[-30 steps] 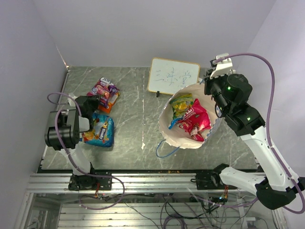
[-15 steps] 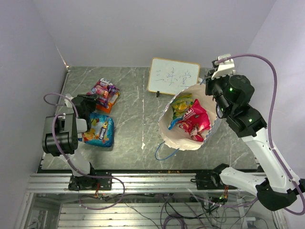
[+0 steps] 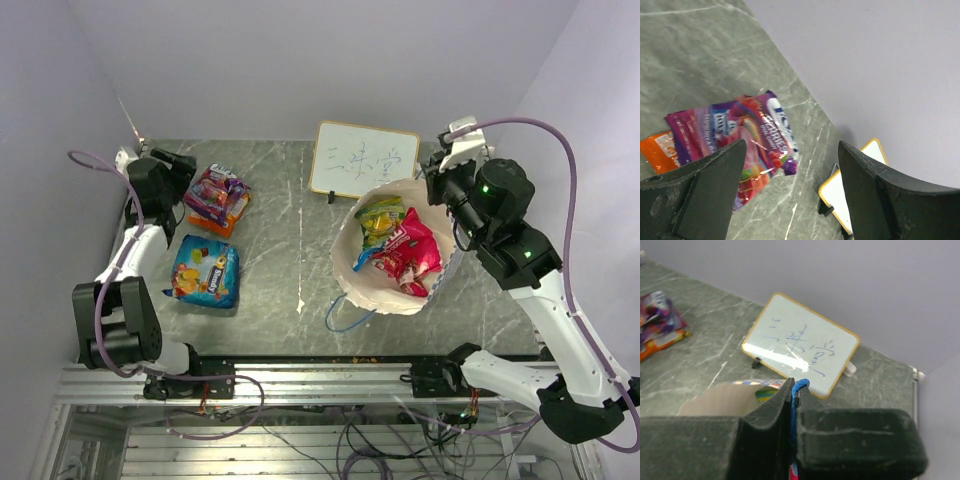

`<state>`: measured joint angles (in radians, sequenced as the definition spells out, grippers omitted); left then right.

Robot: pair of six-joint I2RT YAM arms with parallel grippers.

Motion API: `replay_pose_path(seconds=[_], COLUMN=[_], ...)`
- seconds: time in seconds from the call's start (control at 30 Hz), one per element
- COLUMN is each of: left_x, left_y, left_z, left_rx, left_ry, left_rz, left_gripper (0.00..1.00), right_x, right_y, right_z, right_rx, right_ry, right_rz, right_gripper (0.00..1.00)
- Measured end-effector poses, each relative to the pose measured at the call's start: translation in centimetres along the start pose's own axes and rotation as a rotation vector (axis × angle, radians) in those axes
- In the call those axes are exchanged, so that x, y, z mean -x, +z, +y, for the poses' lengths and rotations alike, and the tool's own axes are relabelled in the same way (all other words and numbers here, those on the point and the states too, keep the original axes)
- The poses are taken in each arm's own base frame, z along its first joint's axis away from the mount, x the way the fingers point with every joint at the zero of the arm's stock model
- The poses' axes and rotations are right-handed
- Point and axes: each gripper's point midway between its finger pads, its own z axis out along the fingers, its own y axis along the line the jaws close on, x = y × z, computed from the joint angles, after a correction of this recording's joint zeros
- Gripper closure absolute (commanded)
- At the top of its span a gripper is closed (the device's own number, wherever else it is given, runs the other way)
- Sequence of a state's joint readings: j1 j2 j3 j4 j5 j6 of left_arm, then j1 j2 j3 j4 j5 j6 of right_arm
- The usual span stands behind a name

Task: Take the snacks out of the paper bag
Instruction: Place the snack at the center of the board, then take out the snack from the paper bag.

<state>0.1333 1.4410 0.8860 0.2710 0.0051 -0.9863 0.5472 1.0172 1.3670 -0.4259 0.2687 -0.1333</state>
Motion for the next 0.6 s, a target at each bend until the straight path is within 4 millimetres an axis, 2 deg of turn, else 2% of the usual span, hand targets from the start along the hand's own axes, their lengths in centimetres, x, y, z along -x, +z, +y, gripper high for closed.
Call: replay_pose_path(seconds=[0.07,0.13,0.27,0.33,0.37,0.43,0.5,0.6], left_x=[0.4,-0.5,-6.3,-9.4,-11.0,-12.8,-13.8,-14.2], left_y=[-0.4,-0.8,-2.9,-5.0,-6.7,-9.4,-12.6,-17.4], left_z=[-1.7,-3.5,-8.1,-10.2,-11.5,-13.1,-14.7,-17.1], left_rx=[-0.02,-0.044,-0.138,-0.192,-0.233,-0.297,-0.371,-0.502], left_ry=[0.03,0.062,0.151,0.205,0.242,0.288,0.331,0.376], left_rz=[0.008,0.043,0.192,0.273,0.317,0.375,0.417,0.441], left_gripper=[0.16,0.17,0.19,0.2,0.2,0.2,0.19,0.19], right_x=[-0.2,-0.4,-0.7,-0.9,-1.2,-1.7,-2.4,-2.8], right_y=[0.0,-0.2,-1.0,-1.6,-2.0,-2.5,-2.9,-3.0], right_z=[1.0,2.6,6.1,8.0,9.1,10.3,11.4,11.4], right_rx=[0.062,0.155,0.352,0.452,0.512,0.58,0.629,0.62], right_ry=[-0.016,-0.028,-0.008,0.022,0.045,0.076,0.117,0.159], right_rz=[0.004,0.008,0.009,0.006,0.011,0.024,0.048,0.072], right_gripper=[1.0,1.0,1.0,1.0,1.0,1.0,1.0,1.0])
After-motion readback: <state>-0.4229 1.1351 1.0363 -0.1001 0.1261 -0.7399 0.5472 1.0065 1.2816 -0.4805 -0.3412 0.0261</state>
